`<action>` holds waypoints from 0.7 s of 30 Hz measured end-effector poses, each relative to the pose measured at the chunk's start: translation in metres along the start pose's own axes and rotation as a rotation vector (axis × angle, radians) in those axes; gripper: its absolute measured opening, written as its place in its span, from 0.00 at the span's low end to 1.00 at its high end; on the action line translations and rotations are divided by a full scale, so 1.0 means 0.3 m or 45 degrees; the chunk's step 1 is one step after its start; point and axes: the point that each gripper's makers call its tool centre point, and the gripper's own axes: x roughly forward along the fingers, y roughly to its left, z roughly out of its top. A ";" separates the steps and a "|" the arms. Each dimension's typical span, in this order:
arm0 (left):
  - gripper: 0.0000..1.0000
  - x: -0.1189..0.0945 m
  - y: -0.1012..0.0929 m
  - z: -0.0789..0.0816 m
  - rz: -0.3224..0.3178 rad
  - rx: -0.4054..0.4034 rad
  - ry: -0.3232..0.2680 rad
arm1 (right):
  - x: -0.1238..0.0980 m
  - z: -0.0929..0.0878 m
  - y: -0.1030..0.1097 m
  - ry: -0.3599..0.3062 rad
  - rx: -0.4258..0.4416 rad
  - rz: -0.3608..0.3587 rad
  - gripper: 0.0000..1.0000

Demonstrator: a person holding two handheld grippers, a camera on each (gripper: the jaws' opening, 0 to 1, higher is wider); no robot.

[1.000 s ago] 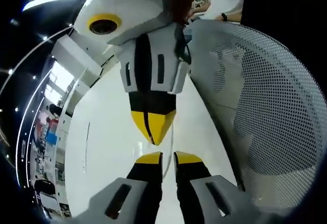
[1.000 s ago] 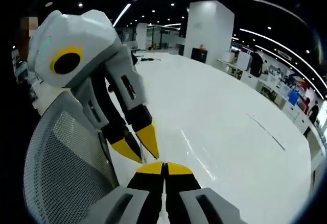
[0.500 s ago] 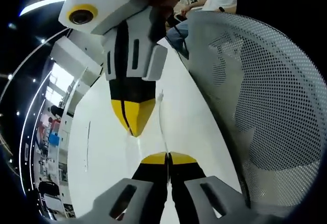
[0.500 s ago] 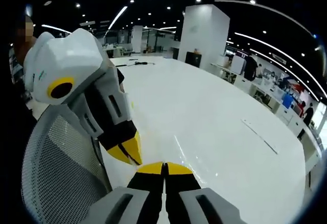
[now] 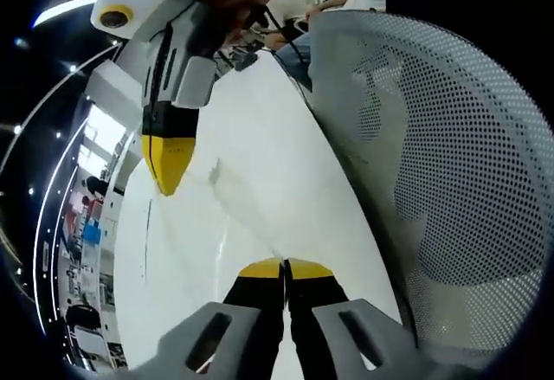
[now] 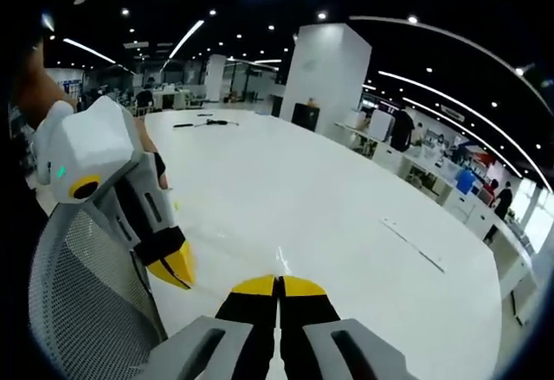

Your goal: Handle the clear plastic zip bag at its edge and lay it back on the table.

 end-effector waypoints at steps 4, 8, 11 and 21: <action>0.00 -0.003 0.002 -0.002 0.004 -0.017 -0.007 | -0.002 0.000 0.002 0.001 -0.006 -0.001 0.00; 0.00 -0.002 0.005 -0.003 0.000 -0.039 -0.008 | -0.002 -0.001 0.002 0.003 -0.016 -0.009 0.00; 0.00 -0.001 0.007 -0.007 -0.008 -0.067 -0.017 | -0.006 -0.004 0.008 0.008 -0.017 -0.007 0.00; 0.04 -0.024 0.035 0.024 0.012 -0.239 -0.138 | 0.022 -0.071 0.084 0.116 -0.143 0.055 0.00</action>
